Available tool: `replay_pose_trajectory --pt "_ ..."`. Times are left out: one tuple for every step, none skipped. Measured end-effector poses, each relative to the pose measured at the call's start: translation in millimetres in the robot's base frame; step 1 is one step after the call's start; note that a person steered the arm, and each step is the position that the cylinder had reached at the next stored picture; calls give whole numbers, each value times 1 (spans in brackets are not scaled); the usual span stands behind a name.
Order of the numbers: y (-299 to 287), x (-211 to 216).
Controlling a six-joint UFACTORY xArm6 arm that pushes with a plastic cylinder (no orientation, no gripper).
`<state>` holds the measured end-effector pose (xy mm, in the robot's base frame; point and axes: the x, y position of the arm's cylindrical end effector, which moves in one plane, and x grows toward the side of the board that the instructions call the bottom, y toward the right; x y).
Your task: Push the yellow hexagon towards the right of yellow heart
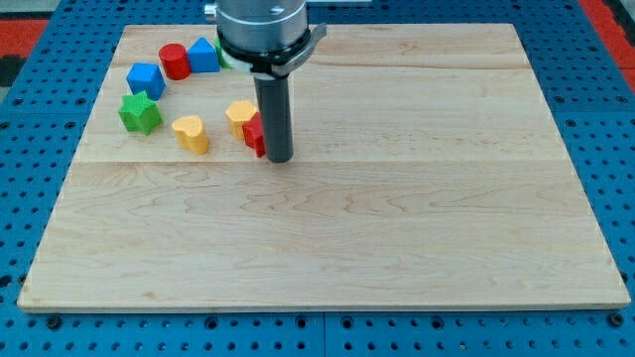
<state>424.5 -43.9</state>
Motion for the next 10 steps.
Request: replay_pose_trajectory --pt "0 -3" --pt "15 -25" --pt "33 -72" --pt "29 -86" --pt "23 -96" --pt "-5 -95" --pt "-27 -83" --pt "-46 -66" --pt "-60 -57" --pt "-59 -77"
